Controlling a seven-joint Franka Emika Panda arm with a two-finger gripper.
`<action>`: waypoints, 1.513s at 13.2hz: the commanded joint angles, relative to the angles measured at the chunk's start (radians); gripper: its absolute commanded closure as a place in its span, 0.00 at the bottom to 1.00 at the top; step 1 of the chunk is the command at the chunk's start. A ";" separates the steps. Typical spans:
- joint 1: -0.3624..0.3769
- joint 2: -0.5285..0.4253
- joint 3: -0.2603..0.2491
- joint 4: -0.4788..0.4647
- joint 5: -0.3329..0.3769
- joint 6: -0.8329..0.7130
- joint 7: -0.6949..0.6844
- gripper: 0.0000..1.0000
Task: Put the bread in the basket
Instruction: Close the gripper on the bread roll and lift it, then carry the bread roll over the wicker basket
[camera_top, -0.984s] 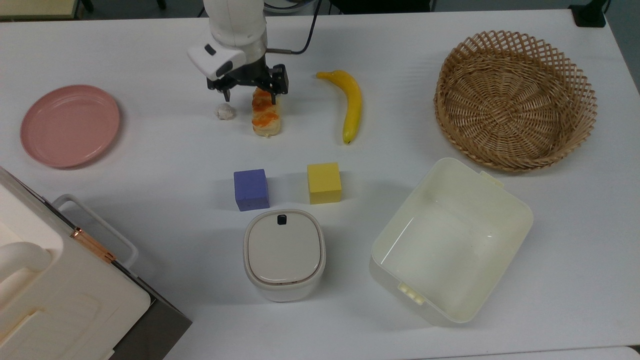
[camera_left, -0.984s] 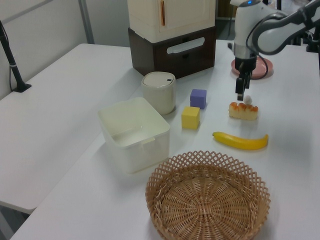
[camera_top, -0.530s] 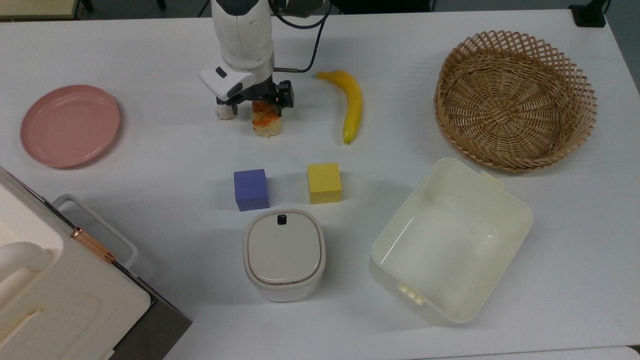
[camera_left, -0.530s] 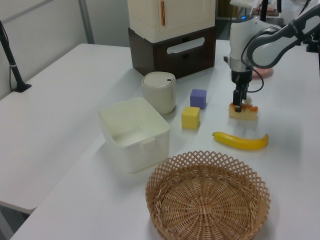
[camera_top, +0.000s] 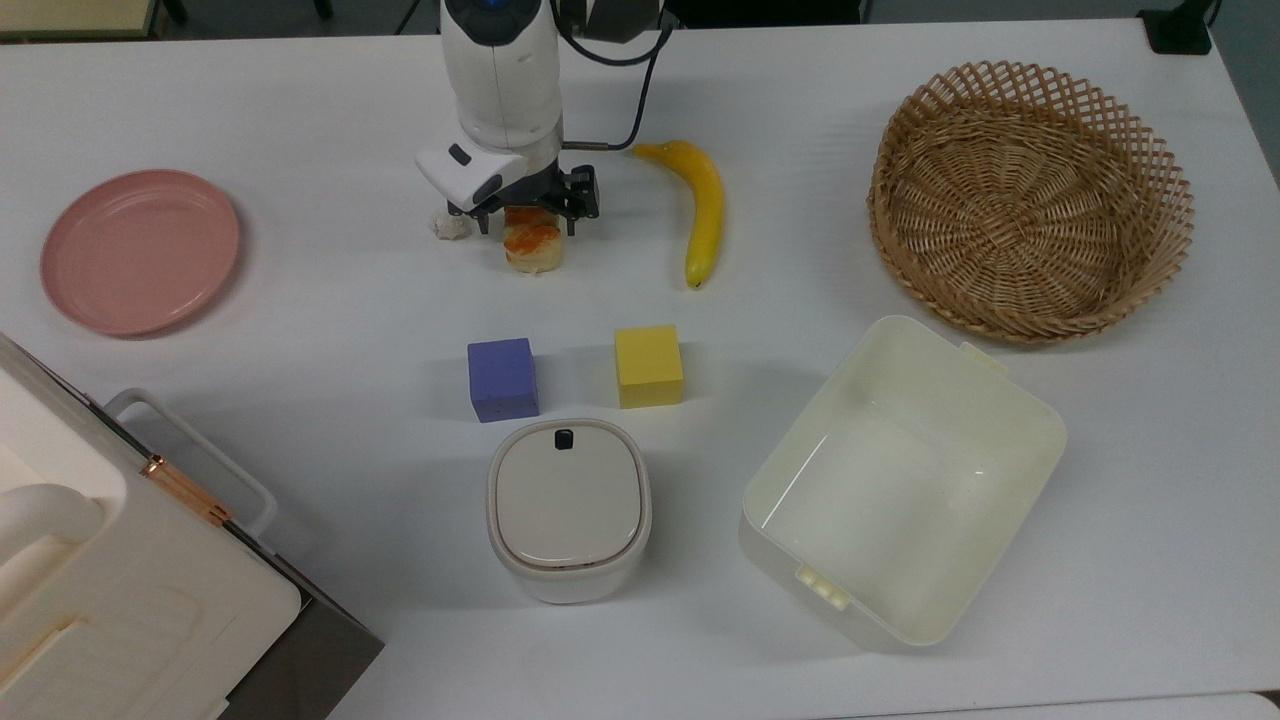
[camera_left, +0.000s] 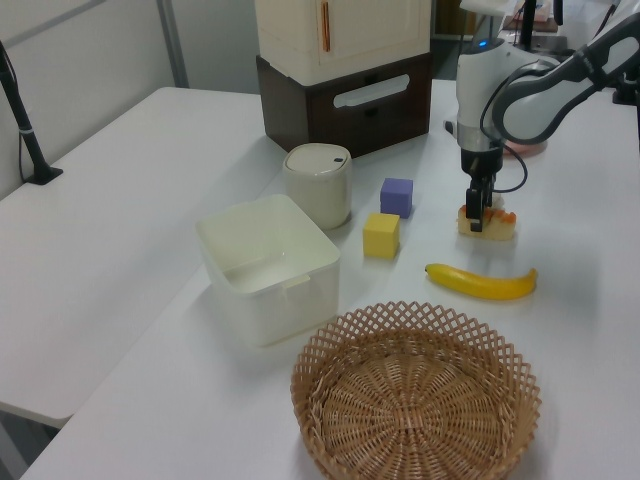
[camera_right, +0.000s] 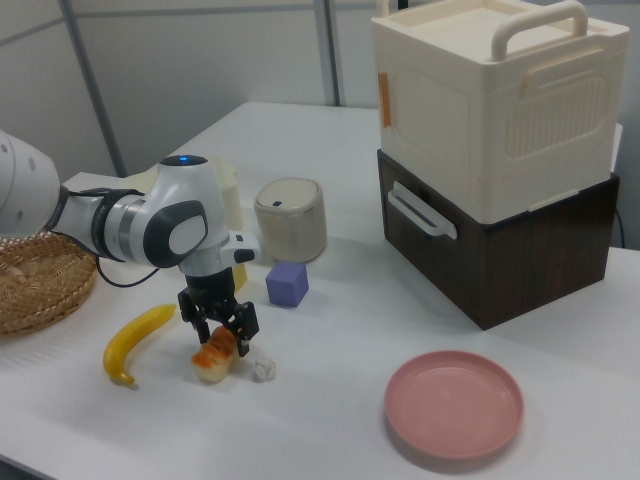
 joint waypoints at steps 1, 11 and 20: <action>0.009 0.009 -0.002 -0.009 0.013 0.018 -0.019 0.37; 0.012 -0.031 0.003 0.234 0.014 -0.218 -0.006 0.62; 0.422 -0.011 0.004 0.411 0.013 -0.272 0.337 0.59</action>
